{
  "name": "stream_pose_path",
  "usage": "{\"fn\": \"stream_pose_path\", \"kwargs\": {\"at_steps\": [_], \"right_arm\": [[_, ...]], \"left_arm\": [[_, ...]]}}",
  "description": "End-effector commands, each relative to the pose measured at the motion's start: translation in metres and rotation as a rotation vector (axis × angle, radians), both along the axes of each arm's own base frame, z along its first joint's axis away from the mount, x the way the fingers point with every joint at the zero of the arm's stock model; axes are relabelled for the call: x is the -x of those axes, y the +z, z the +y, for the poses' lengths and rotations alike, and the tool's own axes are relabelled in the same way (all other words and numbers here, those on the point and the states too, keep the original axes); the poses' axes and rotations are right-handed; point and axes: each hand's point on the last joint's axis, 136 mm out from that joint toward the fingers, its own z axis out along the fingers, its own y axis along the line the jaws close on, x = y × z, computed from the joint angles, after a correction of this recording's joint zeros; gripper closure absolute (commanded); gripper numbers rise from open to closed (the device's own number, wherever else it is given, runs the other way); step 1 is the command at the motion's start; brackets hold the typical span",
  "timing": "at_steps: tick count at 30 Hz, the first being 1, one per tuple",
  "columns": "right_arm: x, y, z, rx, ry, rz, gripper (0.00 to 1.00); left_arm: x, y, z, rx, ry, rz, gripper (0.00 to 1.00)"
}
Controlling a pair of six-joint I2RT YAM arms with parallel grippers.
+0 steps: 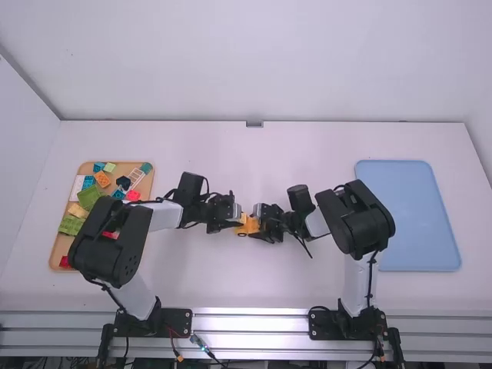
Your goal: Assemble lego blocks to make yellow taxi
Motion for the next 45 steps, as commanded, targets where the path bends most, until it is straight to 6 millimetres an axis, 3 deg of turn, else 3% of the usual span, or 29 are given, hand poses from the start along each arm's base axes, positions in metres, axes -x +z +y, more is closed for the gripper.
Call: {"fn": "stream_pose_path", "kwargs": {"at_steps": [1,9,19,45], "right_arm": [[0.001,-0.007,-0.001,0.025,-0.003,-0.002,0.47],[0.0,-0.007,-0.001,0.025,-0.003,-0.003,0.47],[0.0,-0.007,-0.002,0.025,-0.006,0.002,0.46],[0.005,-0.01,-0.002,0.03,-0.001,0.033,0.46]], "left_arm": [[0.003,-0.001,-0.005,0.018,-0.006,0.037,0.98],[0.009,-0.007,-0.013,-0.019,-0.023,0.037,0.98],[0.007,-0.019,-0.004,-0.096,0.016,0.046,0.98],[0.009,-0.014,-0.007,-0.065,0.0,0.046,0.98]]}}
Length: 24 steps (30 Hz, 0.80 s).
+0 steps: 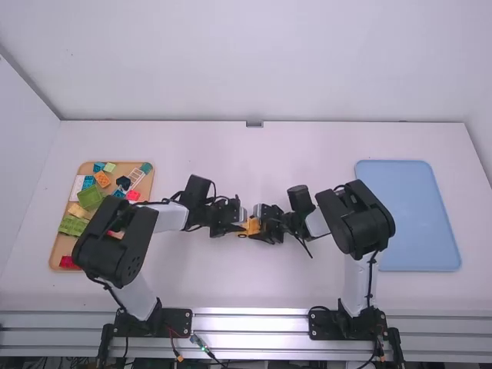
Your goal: Assemble lego blocks to make yellow taxi
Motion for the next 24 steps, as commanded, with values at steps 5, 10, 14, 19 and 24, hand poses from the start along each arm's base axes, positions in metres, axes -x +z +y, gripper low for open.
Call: {"fn": "stream_pose_path", "kwargs": {"at_steps": [5,10,14,19,24], "right_arm": [[0.0043,-0.0088,0.0015,0.032,0.003,0.01,0.46],[0.0043,-0.0077,0.0034,0.027,0.008,0.002,0.46],[0.0027,-0.0076,0.0018,0.027,0.002,0.001,0.45],[-0.0002,-0.0078,-0.0004,0.029,-0.009,-0.002,0.45],[-0.002,-0.0092,-0.0013,0.039,-0.017,-0.008,0.46]], "left_arm": [[0.002,-0.0021,0.0,0.009,-0.004,0.016,0.98],[0.0023,-0.0029,0.0,0.009,-0.004,0.019,0.98],[0.0021,-0.0077,-0.0001,0.007,-0.004,0.025,0.98],[0.0023,-0.0096,0.0,0.005,-0.004,0.032,0.98],[0.0007,-0.0088,-0.0001,0.003,-0.002,0.028,0.98]]}}
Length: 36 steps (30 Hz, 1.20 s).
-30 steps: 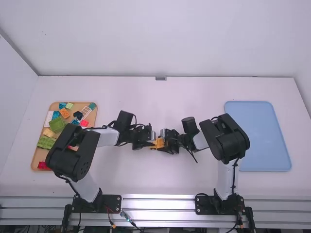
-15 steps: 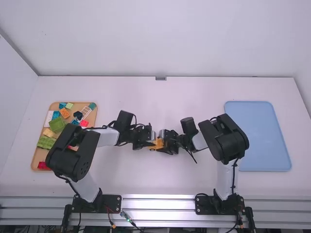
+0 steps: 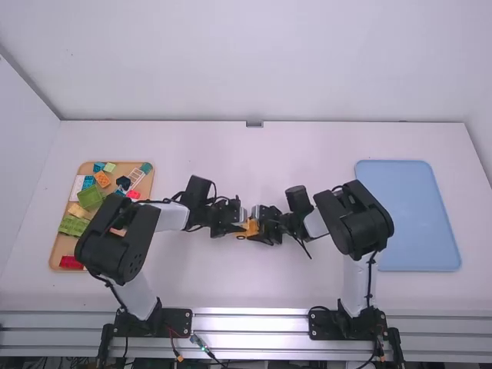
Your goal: Assemble lego blocks to make yellow taxi
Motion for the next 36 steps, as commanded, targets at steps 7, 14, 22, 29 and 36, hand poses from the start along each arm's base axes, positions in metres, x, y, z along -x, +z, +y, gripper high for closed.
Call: {"fn": "stream_pose_path", "kwargs": {"at_steps": [7,14,22,29,36], "right_arm": [[-0.01,-0.012,-0.007,0.059,-0.055,-0.013,0.46],[-0.01,-0.012,-0.007,0.058,-0.055,-0.014,0.46],[-0.01,-0.012,-0.007,0.059,-0.054,-0.015,0.46],[-0.01,-0.012,-0.007,0.058,-0.054,-0.015,0.46],[-0.01,-0.012,-0.006,0.058,-0.053,-0.015,0.46]], "left_arm": [[0.001,-0.005,0.001,-0.006,0.003,0.022,0.98],[-0.004,-0.014,0.01,-0.075,0.04,0.015,0.98],[-0.005,-0.014,0.01,-0.073,0.04,0.008,0.73],[-0.006,-0.011,0.009,-0.067,0.04,0.002,0.29],[-0.01,0.01,0.008,-0.05,0.046,-0.045,0.2]]}}
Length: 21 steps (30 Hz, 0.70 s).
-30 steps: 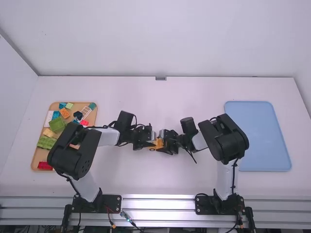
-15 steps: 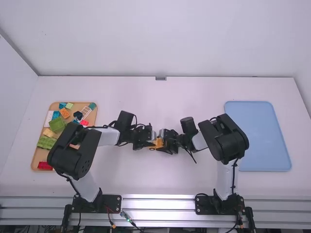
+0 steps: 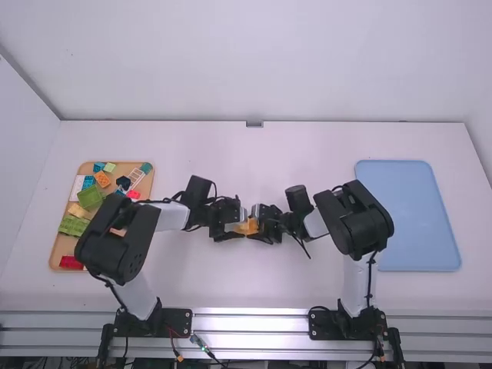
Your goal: Assemble lego blocks to make yellow taxi
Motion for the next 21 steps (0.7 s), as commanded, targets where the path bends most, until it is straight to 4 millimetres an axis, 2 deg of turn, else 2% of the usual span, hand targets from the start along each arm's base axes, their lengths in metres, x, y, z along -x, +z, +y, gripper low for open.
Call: {"fn": "stream_pose_path", "kwargs": {"at_steps": [1,7,10,12,13,17,21], "right_arm": [[-0.005,-0.011,-0.006,0.049,-0.03,-0.011,0.46],[-0.006,-0.011,-0.006,0.048,-0.031,-0.011,0.46],[-0.005,-0.011,-0.006,0.048,-0.029,-0.011,0.46],[-0.004,-0.011,-0.005,0.048,-0.025,-0.012,0.46],[-0.004,-0.011,-0.004,0.048,-0.023,-0.012,0.45],[-0.004,-0.011,-0.005,0.048,-0.025,-0.011,0.43],[-0.003,-0.011,-0.004,0.049,-0.022,-0.011,0.43]], "left_arm": [[-0.004,0.02,-0.001,0.022,0.002,-0.045,0.19],[0.001,0.053,-0.006,0.082,-0.027,-0.087,0.16],[0.001,0.057,-0.006,0.083,-0.026,-0.097,0.39],[0.003,0.054,-0.005,0.083,-0.027,-0.089,0.72],[0.005,0.053,-0.006,0.087,-0.031,-0.082,0.82],[0.008,0.041,-0.01,0.115,-0.052,-0.045,0.98],[0.008,0.03,-0.011,0.117,-0.054,-0.022,0.98]]}}
